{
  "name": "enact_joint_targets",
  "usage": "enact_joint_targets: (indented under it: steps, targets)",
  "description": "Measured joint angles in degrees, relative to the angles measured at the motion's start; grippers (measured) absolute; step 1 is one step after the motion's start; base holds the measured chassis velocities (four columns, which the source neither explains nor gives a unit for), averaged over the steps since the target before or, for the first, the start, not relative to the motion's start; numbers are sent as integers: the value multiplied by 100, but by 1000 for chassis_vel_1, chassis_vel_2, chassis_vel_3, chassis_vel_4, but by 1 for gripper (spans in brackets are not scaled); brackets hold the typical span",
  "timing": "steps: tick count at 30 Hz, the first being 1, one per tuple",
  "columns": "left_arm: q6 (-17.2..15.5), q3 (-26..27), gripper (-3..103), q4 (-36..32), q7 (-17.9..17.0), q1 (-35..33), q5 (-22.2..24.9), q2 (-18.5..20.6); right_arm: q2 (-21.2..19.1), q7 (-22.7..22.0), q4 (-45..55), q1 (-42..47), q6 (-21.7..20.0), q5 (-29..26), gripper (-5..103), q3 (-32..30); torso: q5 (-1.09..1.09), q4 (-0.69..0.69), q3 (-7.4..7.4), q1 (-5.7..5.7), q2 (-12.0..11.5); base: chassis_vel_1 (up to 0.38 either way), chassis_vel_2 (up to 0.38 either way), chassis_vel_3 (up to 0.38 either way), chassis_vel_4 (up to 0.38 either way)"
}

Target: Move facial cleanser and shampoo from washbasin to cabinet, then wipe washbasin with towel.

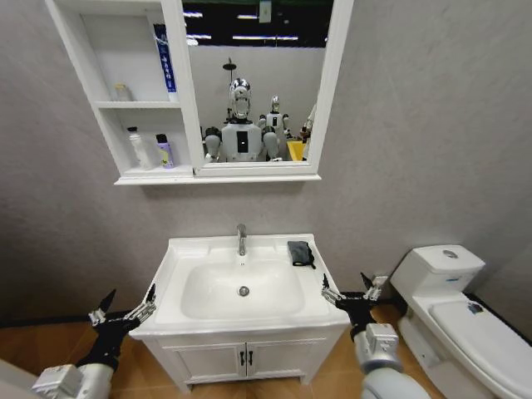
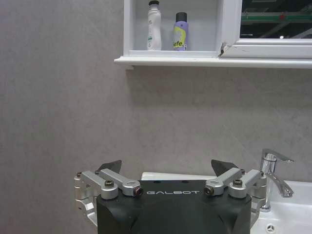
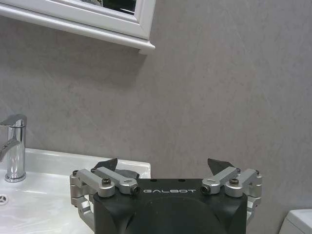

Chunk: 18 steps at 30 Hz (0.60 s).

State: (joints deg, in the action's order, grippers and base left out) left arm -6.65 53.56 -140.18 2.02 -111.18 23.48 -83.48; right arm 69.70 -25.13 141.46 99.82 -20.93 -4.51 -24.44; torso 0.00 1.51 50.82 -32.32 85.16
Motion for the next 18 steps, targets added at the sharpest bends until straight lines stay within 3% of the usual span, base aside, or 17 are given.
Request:
enact_joint_targets:
  steps: [8, 18]
  targets:
    - [0, 0, 100, 0, 1, 0, 0, 0, -50, -9, 36, 32, -6, -21, 100, 57, 2, 0, -1, 4, 1, 173, -187, -164, 179]
    - [0, 0, 100, 0, 1, 0, 0, 0, -107, 9, 50, 67, -9, -34, 100, 149, 0, -1, -1, 4, 1, 277, -288, -251, 270]
